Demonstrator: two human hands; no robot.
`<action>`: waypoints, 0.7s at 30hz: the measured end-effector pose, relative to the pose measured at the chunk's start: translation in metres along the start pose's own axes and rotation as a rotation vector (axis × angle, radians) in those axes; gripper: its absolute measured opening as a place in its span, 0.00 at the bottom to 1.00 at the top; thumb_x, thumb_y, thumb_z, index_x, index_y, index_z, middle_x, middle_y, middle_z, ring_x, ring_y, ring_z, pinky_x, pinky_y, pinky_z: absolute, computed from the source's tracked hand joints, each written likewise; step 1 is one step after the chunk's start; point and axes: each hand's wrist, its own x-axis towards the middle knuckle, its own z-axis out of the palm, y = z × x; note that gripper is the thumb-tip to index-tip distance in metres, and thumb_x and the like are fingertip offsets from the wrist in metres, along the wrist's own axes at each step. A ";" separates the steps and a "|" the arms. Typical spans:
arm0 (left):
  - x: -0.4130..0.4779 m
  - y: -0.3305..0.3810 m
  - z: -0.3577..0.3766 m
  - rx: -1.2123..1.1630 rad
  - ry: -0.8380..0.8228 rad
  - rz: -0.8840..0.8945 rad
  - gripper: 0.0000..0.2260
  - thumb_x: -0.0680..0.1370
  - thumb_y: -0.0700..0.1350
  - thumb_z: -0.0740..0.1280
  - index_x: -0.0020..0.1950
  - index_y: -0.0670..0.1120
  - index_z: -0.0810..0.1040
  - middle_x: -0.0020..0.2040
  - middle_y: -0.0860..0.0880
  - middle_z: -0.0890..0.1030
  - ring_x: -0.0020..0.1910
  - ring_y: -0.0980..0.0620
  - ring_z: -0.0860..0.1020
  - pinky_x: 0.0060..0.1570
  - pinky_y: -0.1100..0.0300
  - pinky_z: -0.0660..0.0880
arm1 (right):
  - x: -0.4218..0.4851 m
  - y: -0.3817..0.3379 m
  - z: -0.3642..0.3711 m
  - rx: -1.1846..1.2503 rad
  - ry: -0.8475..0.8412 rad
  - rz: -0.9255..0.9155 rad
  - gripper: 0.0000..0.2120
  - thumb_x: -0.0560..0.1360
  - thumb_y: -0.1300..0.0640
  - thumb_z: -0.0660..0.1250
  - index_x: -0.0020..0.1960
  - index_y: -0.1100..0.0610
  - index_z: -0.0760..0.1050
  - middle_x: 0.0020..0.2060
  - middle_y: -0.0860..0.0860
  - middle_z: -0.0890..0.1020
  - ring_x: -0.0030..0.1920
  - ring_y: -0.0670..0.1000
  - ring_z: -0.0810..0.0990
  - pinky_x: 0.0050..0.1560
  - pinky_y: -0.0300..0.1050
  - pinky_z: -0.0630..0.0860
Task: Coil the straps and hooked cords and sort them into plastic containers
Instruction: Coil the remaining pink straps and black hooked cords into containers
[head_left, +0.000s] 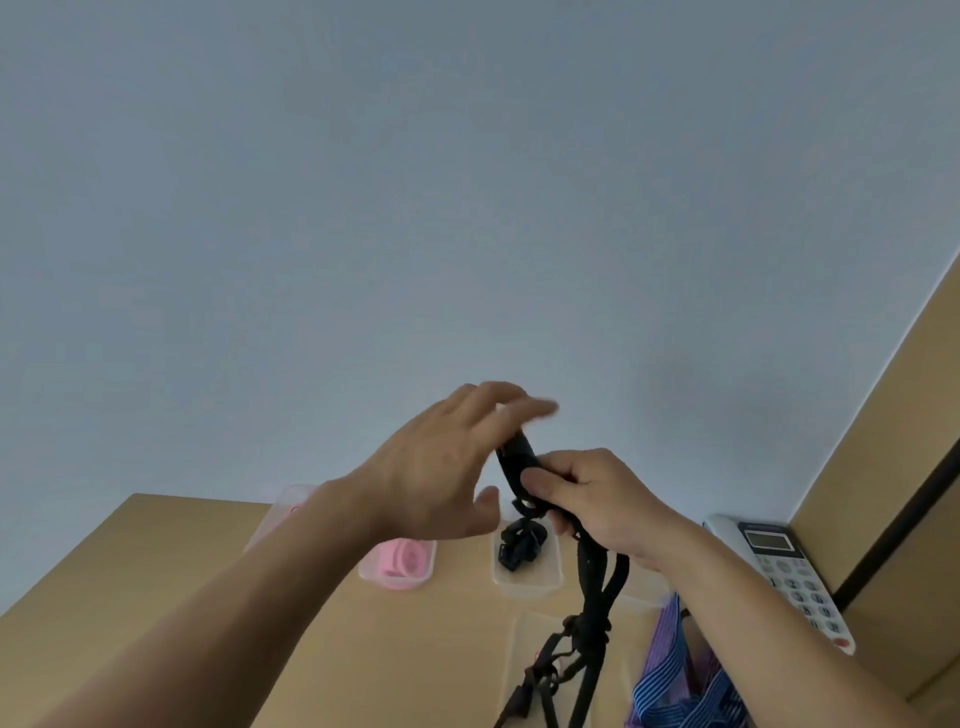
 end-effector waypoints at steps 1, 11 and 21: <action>0.001 -0.001 0.000 0.144 -0.088 0.053 0.36 0.66 0.45 0.70 0.73 0.52 0.64 0.68 0.51 0.71 0.65 0.53 0.70 0.59 0.61 0.71 | 0.002 -0.001 0.000 -0.046 -0.004 0.005 0.12 0.78 0.48 0.66 0.43 0.54 0.81 0.25 0.48 0.77 0.28 0.46 0.74 0.35 0.39 0.71; -0.011 -0.003 0.043 0.361 -0.279 -0.146 0.13 0.85 0.52 0.51 0.54 0.46 0.69 0.40 0.52 0.63 0.36 0.50 0.68 0.33 0.56 0.63 | 0.016 -0.003 -0.004 0.005 -0.072 0.098 0.23 0.68 0.46 0.76 0.60 0.48 0.75 0.49 0.50 0.84 0.41 0.52 0.86 0.44 0.43 0.82; -0.024 0.009 0.052 0.324 -0.268 -0.209 0.08 0.80 0.47 0.55 0.52 0.44 0.70 0.44 0.48 0.70 0.36 0.47 0.69 0.33 0.52 0.66 | 0.020 0.000 -0.013 0.051 0.020 0.161 0.13 0.70 0.65 0.72 0.53 0.56 0.79 0.41 0.56 0.83 0.29 0.50 0.75 0.36 0.47 0.74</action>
